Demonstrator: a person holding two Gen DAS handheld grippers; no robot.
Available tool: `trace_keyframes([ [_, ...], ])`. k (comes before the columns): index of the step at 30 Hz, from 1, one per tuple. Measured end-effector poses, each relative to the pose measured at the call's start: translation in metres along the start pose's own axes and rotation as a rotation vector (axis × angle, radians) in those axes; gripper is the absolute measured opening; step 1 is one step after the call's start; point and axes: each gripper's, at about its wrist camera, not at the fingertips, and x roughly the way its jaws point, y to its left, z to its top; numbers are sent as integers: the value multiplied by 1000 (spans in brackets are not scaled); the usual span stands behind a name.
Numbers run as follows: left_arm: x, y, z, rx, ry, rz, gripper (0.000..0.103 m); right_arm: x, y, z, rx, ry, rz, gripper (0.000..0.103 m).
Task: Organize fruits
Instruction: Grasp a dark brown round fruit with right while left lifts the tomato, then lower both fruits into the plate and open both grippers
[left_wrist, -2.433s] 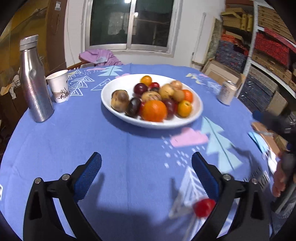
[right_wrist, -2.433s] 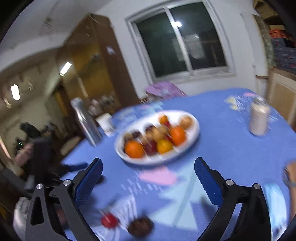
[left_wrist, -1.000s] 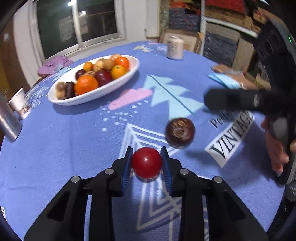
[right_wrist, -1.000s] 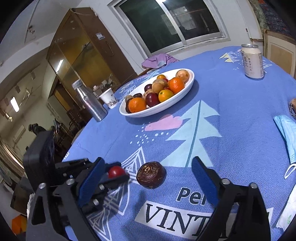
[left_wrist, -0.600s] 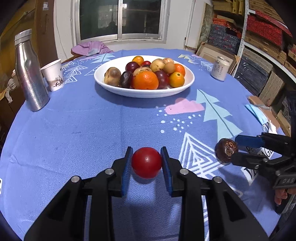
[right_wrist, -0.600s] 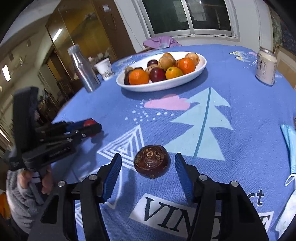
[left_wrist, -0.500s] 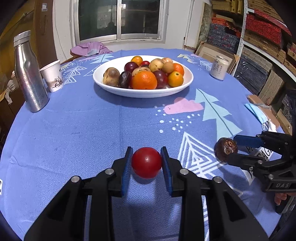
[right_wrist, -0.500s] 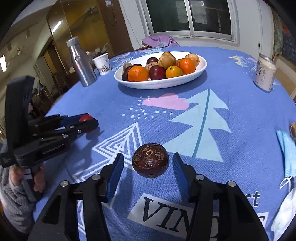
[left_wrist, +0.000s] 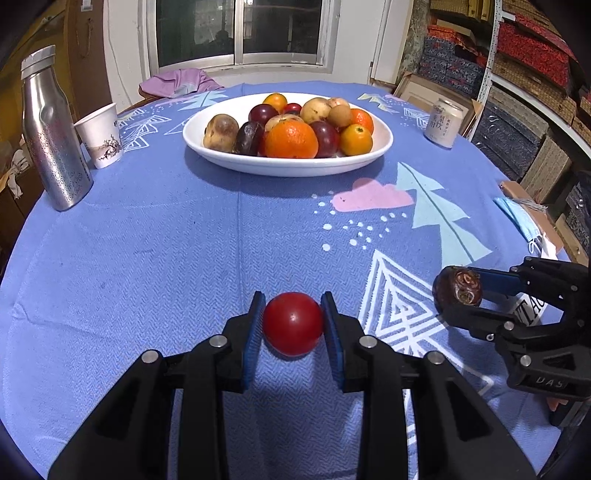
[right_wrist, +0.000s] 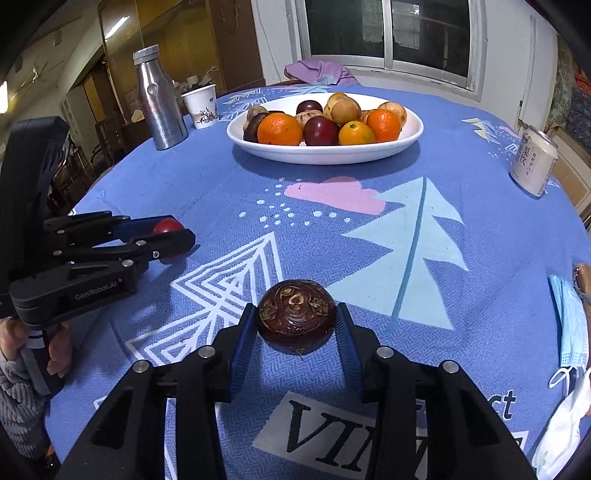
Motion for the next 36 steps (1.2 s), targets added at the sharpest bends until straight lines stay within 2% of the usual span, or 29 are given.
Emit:
trace_keyframes([
  [7, 2, -1, 1, 3, 5, -8, 30, 1, -3, 1, 19, 0, 23, 44],
  [9, -1, 0, 5, -11, -6, -37, 30, 1, -3, 2, 22, 4, 27, 44],
  [11, -8, 0, 14, -9, -39, -28, 30, 1, -4, 5, 26, 10, 45, 44],
  [15, -29, 8, 55, -15, -108, -2, 30, -13, -15, 33, 37, -44, 37, 44],
  [17, -38, 14, 83, -20, -151, 29, 30, -27, -23, 60, 57, -103, 36, 44],
  [20, -39, 27, 126, -64, -185, 27, 30, -42, -33, 105, 86, -189, 39, 44],
  [23, -22, 35, 160, -95, -194, 46, 30, -38, -44, 144, 119, -240, 36, 43],
  [26, 9, 41, 181, -125, -168, 34, 30, -12, -57, 172, 155, -237, 42, 43],
  [32, 66, 46, 203, -124, -119, 52, 30, 47, -71, 203, 164, -191, 6, 43],
  [36, 85, 50, 212, -104, -128, 77, 30, 71, -73, 216, 151, -179, -10, 43],
])
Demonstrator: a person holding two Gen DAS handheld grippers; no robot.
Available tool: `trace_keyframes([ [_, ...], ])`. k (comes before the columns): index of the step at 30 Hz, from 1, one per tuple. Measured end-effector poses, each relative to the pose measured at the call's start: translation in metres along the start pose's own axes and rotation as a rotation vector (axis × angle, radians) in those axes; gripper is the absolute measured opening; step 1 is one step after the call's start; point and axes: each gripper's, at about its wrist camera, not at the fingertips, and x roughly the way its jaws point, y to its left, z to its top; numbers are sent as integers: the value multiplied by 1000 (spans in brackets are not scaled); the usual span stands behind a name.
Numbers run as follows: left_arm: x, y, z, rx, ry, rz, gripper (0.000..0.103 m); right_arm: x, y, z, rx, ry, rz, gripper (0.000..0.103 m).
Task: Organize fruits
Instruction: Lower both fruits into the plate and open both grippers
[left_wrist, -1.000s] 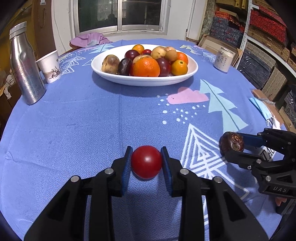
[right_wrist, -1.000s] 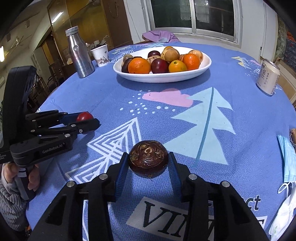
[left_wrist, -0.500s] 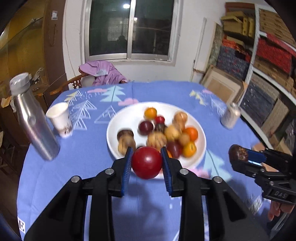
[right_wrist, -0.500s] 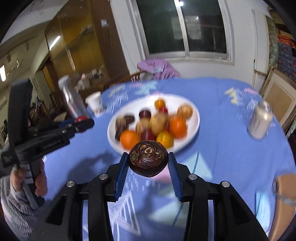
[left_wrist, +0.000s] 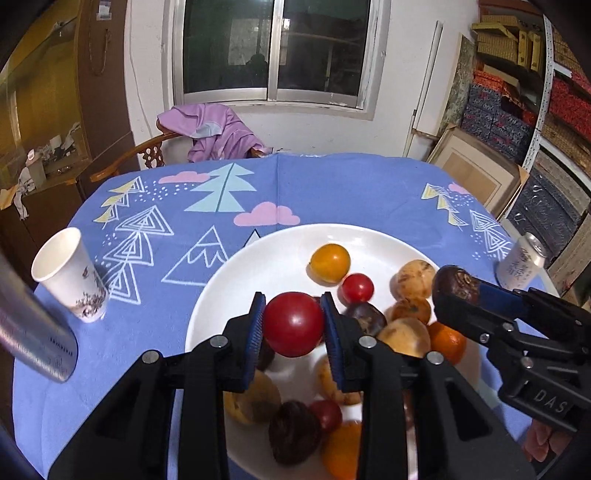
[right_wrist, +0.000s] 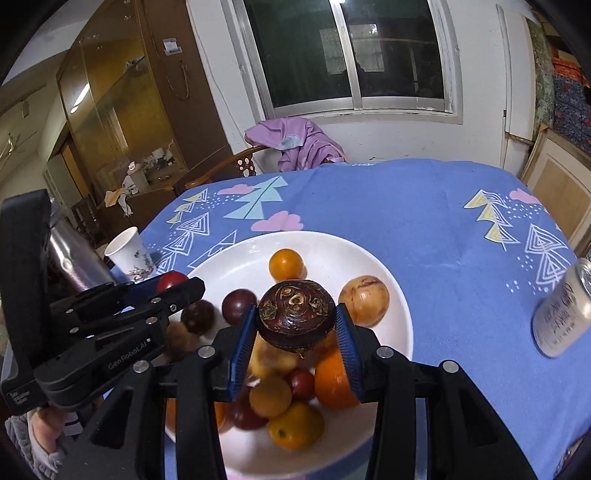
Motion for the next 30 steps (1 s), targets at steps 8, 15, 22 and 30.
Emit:
trace_keyframes([
  [8, 23, 10, 4, 27, -7, 71, 30, 30, 3, 12, -15, 2, -9, 43],
  [15, 40, 17, 0, 22, 20, 90, 30, 43, -1, 8, -25, 25, -38, 43],
  [22, 45, 13, -5, 45, 14, 115, 30, 46, -5, 7, -19, 28, -40, 44],
  [30, 50, 7, -9, 69, 12, 129, 30, 49, -7, 6, -19, 38, -38, 44],
])
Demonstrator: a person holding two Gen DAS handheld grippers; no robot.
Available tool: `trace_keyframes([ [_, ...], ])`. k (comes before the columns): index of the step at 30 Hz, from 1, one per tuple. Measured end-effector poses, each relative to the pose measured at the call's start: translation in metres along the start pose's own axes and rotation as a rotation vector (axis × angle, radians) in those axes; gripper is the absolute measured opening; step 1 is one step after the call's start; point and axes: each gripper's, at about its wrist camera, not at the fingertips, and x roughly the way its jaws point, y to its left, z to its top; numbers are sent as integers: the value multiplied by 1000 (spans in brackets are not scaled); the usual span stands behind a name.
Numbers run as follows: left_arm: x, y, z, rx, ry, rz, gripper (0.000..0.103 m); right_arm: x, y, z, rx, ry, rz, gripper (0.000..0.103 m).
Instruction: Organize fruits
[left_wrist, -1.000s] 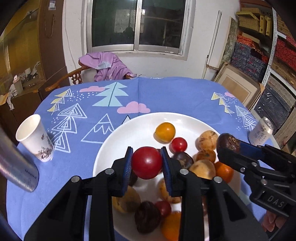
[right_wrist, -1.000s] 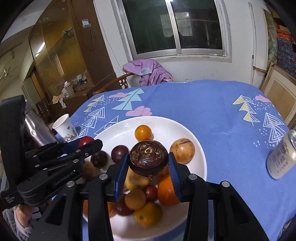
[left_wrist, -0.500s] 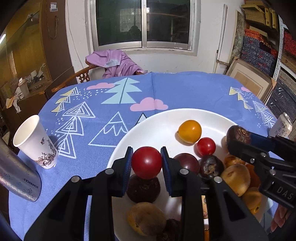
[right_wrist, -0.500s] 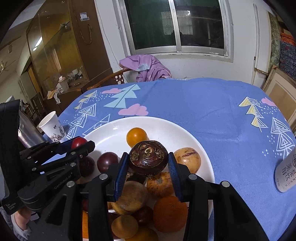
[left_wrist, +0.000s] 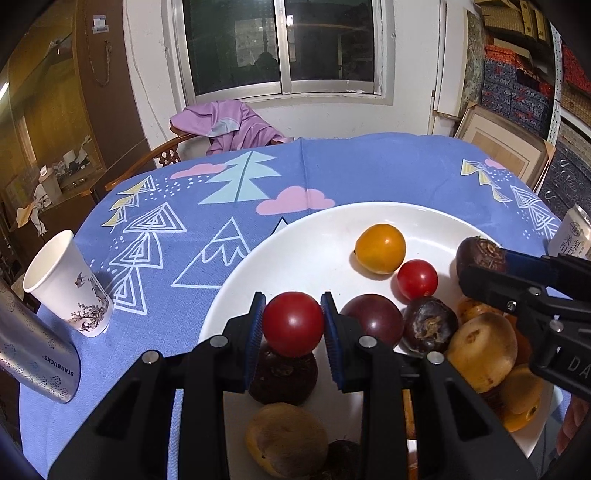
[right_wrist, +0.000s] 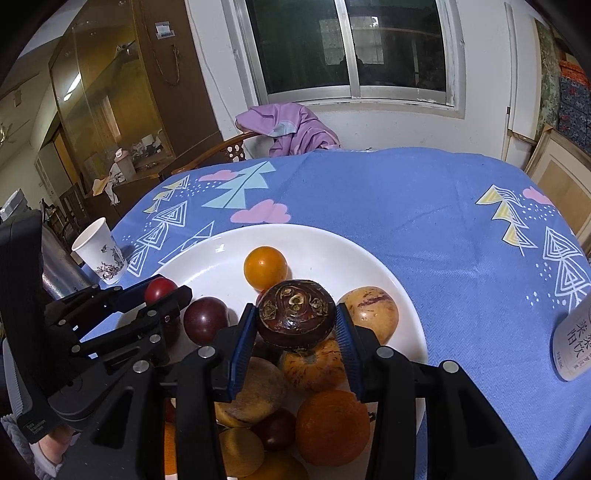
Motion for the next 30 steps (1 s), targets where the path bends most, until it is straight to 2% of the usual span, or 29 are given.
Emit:
trace_keyframes([
  [6, -2, -2, 0, 7, -12, 9, 31, 2, 0, -1, 1, 4, 2, 44],
  [7, -3, -2, 0, 7, -16, 11, 34, 2, 0, -2, 1, 6, 2, 44],
  [9, -6, -2, 0, 10, -28, 18, 45, 4, 0, -3, 2, 12, 2, 44],
  [14, -10, -6, 0, 33, -47, 43, 53, 6, -1, -4, 4, 17, 6, 44],
  [20, -11, -5, 1, 30, -56, 45, 57, 7, -1, -4, 7, 13, 5, 44],
  [24, -17, -6, 1, 34, -86, 62, 72, 2, -1, -2, 12, -6, 9, 44],
  [30, -30, -6, 3, 41, -130, 91, 84, -18, 2, 3, 15, -50, 32, 44],
])
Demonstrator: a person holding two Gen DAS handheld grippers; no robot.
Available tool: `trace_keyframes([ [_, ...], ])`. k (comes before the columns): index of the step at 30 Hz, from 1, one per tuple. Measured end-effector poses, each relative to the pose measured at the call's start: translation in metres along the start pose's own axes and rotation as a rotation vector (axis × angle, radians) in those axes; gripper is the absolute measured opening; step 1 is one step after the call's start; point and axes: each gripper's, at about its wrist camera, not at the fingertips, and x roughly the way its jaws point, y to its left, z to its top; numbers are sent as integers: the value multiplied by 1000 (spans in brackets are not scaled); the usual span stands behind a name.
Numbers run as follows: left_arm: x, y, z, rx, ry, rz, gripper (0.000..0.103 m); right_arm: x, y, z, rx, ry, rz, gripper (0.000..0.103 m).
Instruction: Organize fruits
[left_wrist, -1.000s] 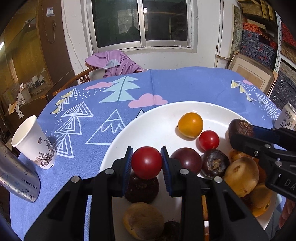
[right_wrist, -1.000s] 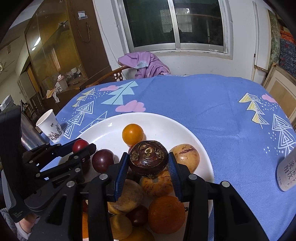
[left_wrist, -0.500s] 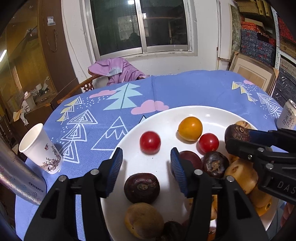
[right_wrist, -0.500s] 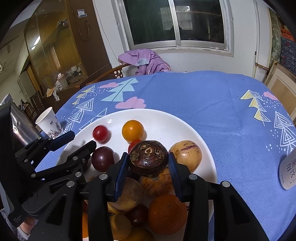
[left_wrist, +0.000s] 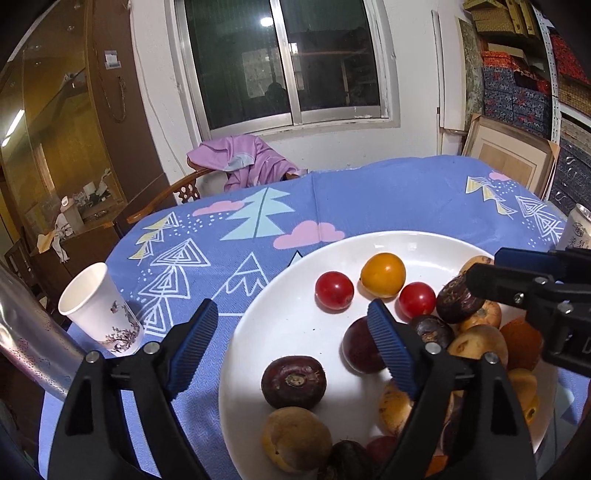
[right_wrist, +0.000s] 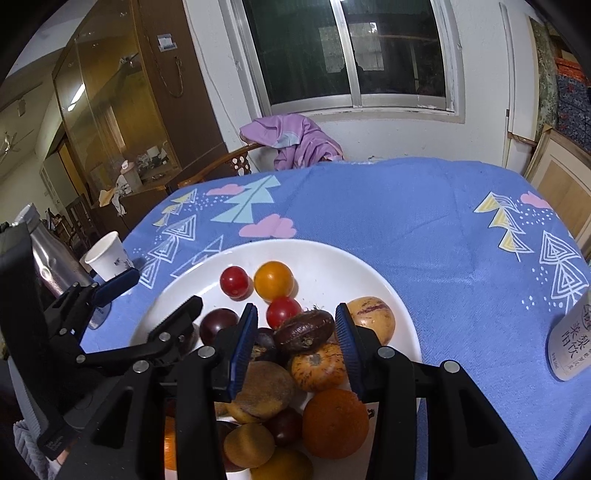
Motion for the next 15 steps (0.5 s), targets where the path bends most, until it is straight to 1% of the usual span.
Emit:
trace_keyframes([
  [1, -2, 0, 1, 0, -8, 6, 86, -4, 1, 1, -1, -9, 5, 44],
  [3, -7, 1, 2, -2, -22, 23, 94, -15, 5, 4, -7, -33, 19, 44],
  [4, -9, 2, 2, -5, -29, 26, 95, -22, 8, 5, -12, -47, 28, 44],
  [7, -22, 6, 6, -26, -46, 18, 97, -41, 17, 9, -28, -85, 52, 45],
  [8, -27, 8, 8, -37, -47, 11, 98, -49, 22, 10, -36, -103, 62, 45],
  [12, -49, 17, 12, -78, -46, -29, 98, -84, 37, 11, -61, -165, 98, 46],
  [15, -71, 21, 15, -89, -52, -33, 98, -111, 49, 9, -78, -207, 125, 48],
])
